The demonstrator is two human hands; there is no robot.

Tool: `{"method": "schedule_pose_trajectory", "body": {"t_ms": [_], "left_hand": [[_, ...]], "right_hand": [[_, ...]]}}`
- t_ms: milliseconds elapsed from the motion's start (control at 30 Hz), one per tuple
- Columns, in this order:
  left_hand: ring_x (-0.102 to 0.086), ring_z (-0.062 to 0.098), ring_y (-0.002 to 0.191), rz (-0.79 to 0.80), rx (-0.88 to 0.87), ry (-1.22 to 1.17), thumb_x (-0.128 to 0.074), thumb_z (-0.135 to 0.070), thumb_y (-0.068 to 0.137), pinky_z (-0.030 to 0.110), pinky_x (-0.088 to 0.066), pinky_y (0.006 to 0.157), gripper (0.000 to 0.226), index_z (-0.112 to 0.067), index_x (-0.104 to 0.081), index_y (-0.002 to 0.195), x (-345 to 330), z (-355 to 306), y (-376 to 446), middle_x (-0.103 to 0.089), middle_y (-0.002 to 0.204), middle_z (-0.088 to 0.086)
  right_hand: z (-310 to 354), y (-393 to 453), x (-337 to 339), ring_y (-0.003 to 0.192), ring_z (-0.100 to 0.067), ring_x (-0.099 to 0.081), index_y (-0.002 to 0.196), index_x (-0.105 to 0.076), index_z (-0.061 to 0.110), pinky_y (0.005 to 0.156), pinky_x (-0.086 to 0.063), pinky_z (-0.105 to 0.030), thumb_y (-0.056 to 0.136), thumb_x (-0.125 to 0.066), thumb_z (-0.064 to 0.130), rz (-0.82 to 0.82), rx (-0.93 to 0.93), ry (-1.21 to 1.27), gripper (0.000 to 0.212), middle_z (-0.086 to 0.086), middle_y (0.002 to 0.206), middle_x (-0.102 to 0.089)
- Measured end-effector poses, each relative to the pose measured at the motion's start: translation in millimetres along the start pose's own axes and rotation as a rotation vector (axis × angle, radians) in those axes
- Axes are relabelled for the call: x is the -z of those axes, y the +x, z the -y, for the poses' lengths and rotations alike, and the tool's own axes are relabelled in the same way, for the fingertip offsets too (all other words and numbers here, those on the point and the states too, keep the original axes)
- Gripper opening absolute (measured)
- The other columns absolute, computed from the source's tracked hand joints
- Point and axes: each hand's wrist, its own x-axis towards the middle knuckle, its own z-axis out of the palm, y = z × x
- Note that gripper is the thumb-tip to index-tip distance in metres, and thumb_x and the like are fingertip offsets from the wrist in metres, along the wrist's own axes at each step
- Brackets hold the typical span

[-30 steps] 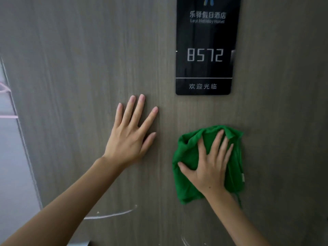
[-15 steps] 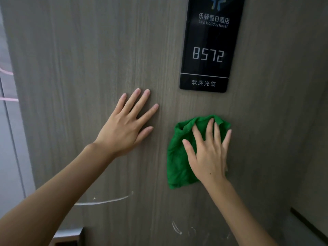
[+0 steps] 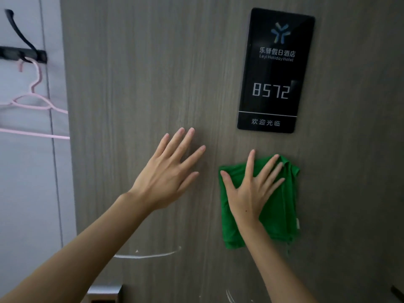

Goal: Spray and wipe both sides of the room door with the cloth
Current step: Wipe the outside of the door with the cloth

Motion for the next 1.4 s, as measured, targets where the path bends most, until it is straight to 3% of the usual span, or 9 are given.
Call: {"method": "schedule_pose_trajectory", "body": {"t_ms": [233, 433, 533, 733, 833, 900, 1000, 1133, 1400], "left_hand": [[-0.006, 0.04, 0.147, -0.042, 0.309, 0.008, -0.031, -0.04, 0.099, 0.058, -0.012, 0.117, 0.057, -0.014, -0.029, 0.15, -9.2, 41.9, -59.9, -0.012, 0.158, 0.025], [-0.007, 0.042, 0.146, -0.141, 0.416, 0.012, -0.034, -0.039, 0.098, 0.048, -0.001, 0.12, 0.059, -0.012, -0.026, 0.15, -39.9, 52.7, -104.7, -0.013, 0.156, 0.028], [-0.006, 0.04, 0.146, -0.167, 0.486, 0.008, -0.035, -0.036, 0.098, 0.052, -0.005, 0.118, 0.059, -0.01, -0.027, 0.15, -51.9, 52.1, -114.1, -0.013, 0.156, 0.029], [-0.005, 0.04, 0.147, -0.152, 0.517, -0.006, -0.033, -0.036, 0.099, 0.055, -0.006, 0.118, 0.057, -0.009, -0.028, 0.15, -51.5, 47.4, -113.6, -0.012, 0.157, 0.027], [-0.007, 0.041, 0.146, -0.142, 0.545, -0.003, -0.034, -0.035, 0.099, 0.056, -0.007, 0.117, 0.057, -0.01, -0.028, 0.15, -49.5, 45.2, -112.9, -0.012, 0.157, 0.026], [-0.008, 0.042, 0.146, -0.136, 0.55, 0.013, -0.035, -0.034, 0.099, 0.057, -0.008, 0.117, 0.057, -0.01, -0.027, 0.15, -48.9, 43.3, -111.7, -0.013, 0.157, 0.026], [-0.008, 0.042, 0.146, -0.13, 0.569, 0.03, -0.036, -0.034, 0.099, 0.058, -0.01, 0.117, 0.057, -0.01, -0.027, 0.15, -50.4, 40.9, -111.1, -0.013, 0.157, 0.026], [-0.007, 0.039, 0.147, -0.128, 0.576, 0.039, -0.036, -0.035, 0.099, 0.056, -0.01, 0.118, 0.057, -0.01, -0.028, 0.15, -51.4, 41.1, -112.3, -0.013, 0.158, 0.024], [-0.013, 0.039, 0.146, -0.14, 0.554, 0.065, -0.038, -0.035, 0.098, 0.056, -0.017, 0.117, 0.056, -0.012, -0.031, 0.148, -49.1, 45.5, -114.2, -0.019, 0.157, 0.024]], "right_hand": [[29.7, -21.1, -20.6, 0.139, -0.049, -0.017, 0.15, -0.025, 0.018, 0.109, -0.01, -0.066, 0.085, -0.037, 0.075, -0.041, 0.322, -0.071, 0.087, -0.027, 0.154, -0.018], [73.6, -59.3, -39.3, 0.133, -0.043, -0.027, 0.151, -0.025, 0.023, 0.111, -0.007, -0.061, 0.084, -0.042, 0.073, 0.041, 0.717, -0.103, 0.084, -0.02, 0.155, -0.016], [78.5, -83.7, -50.9, 0.132, -0.036, -0.031, 0.149, -0.031, 0.024, 0.113, -0.01, -0.055, 0.081, -0.049, 0.071, 0.06, 0.874, -0.089, 0.084, -0.015, 0.155, -0.019], [20.6, -145.1, -71.1, 0.135, -0.026, -0.027, 0.147, -0.026, 0.024, 0.117, -0.006, -0.04, 0.064, -0.075, 0.062, 0.3, 1.144, -0.019, 0.104, -0.007, 0.16, 0.014], [-13.7, -128.4, -63.5, 0.132, -0.024, -0.032, 0.151, -0.017, 0.025, 0.115, -0.015, -0.036, 0.064, -0.077, 0.06, 0.29, 1.105, 0.066, 0.111, -0.002, 0.161, 0.008], [-20.8, -95.5, -49.2, 0.128, -0.027, -0.035, 0.148, -0.028, 0.028, 0.114, -0.017, -0.037, 0.072, -0.068, 0.063, 0.204, 1.02, 0.106, 0.093, -0.001, 0.161, -0.006], [-10.5, -45.5, -29.6, 0.127, -0.031, -0.037, 0.144, -0.035, 0.029, 0.116, 0.0, -0.045, 0.076, -0.052, 0.07, 0.094, 0.903, 0.04, 0.081, -0.004, 0.153, -0.025], [17.7, -5.0, -18.9, 0.134, -0.033, -0.031, 0.144, -0.038, 0.028, 0.115, 0.005, -0.051, 0.071, -0.056, 0.076, 0.004, 0.824, 0.05, 0.09, -0.005, 0.153, -0.031], [34.0, 6.8, -10.9, 0.142, -0.043, -0.007, 0.15, -0.018, 0.017, 0.114, 0.009, -0.055, 0.066, -0.048, 0.086, -0.01, 0.618, 0.019, 0.112, -0.024, 0.154, -0.008]]}}
